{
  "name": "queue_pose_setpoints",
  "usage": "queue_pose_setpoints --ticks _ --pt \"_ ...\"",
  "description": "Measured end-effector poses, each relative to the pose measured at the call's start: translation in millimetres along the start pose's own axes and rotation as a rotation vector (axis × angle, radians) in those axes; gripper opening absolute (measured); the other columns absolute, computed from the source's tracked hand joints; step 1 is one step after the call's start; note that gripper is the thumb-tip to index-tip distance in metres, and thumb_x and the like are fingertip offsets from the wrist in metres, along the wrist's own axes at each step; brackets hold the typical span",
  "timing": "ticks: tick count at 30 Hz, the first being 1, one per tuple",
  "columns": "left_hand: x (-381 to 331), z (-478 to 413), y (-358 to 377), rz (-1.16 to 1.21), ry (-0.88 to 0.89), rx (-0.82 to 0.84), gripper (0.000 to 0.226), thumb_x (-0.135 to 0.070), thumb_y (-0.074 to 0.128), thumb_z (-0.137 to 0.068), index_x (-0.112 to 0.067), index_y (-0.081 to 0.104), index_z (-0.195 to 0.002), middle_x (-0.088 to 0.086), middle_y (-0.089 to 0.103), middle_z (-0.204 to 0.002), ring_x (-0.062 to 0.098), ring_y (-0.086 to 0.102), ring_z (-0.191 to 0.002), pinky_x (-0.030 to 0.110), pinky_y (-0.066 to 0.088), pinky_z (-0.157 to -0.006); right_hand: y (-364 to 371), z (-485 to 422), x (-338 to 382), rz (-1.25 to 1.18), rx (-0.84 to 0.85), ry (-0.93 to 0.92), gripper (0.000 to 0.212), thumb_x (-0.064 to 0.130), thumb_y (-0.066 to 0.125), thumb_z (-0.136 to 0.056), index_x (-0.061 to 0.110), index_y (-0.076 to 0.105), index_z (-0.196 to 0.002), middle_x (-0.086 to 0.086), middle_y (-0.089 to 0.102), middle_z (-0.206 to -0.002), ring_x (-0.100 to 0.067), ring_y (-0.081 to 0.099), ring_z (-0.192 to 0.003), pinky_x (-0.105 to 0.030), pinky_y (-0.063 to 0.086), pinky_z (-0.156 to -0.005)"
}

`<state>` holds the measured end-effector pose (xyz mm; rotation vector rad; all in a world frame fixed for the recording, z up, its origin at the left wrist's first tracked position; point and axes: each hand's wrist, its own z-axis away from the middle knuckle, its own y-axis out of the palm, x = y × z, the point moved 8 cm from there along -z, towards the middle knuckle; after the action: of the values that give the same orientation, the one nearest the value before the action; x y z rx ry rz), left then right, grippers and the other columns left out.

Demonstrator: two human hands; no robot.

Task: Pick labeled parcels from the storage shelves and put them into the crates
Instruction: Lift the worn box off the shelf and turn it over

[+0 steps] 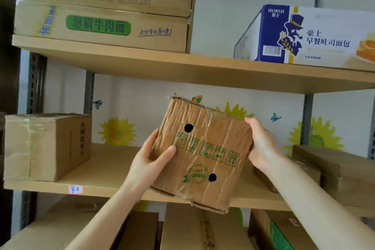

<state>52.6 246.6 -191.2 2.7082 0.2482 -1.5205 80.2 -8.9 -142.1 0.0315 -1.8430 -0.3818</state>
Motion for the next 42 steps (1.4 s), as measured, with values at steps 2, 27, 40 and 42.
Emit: queue_pose_setpoints --ticks 2,27,40,42 --pt "-15 0 -22 -0.052 0.042 -0.045 0.063 -0.034 0.065 -0.080 -0.032 0.039 -0.138 -0.009 0.053 -0.121 0.006 0.053 -0.106 0.018 0.044 -0.080 9 9 -5 -0.056 0.014 0.019 0.024 0.029 0.046 -0.093 0.018 0.055 -0.074 -0.003 0.063 -0.074 -0.017 0.059 -0.072 -0.032 0.044 -0.068" --pt "-60 20 -23 -0.061 0.383 -0.133 0.033 -0.033 0.053 -0.090 -0.039 0.050 -0.122 -0.015 0.050 -0.134 -0.005 0.039 -0.129 0.016 0.034 -0.102 4 35 -6 0.220 0.139 0.017 0.055 0.065 0.050 -0.078 0.028 0.060 -0.117 0.004 0.064 -0.110 -0.018 0.058 -0.108 -0.042 0.046 -0.093" --pt "97 52 -9 0.452 -0.666 0.152 0.053 -0.060 0.051 -0.080 -0.024 0.060 -0.117 0.010 0.068 -0.109 0.028 0.063 -0.102 0.045 0.053 -0.083 4 47 -7 0.124 -0.039 -0.017 0.021 0.031 0.040 -0.095 0.020 0.058 -0.090 -0.001 0.065 -0.084 -0.015 0.060 -0.077 -0.031 0.046 -0.064" --pt "92 50 -7 0.561 -0.640 0.113 0.059 -0.059 0.056 -0.074 -0.026 0.057 -0.122 0.008 0.067 -0.113 0.028 0.062 -0.104 0.044 0.054 -0.081 -6 50 -10 0.036 -0.044 -0.018 0.021 0.029 0.039 -0.096 0.020 0.058 -0.101 -0.002 0.066 -0.093 -0.016 0.061 -0.086 -0.034 0.048 -0.071"
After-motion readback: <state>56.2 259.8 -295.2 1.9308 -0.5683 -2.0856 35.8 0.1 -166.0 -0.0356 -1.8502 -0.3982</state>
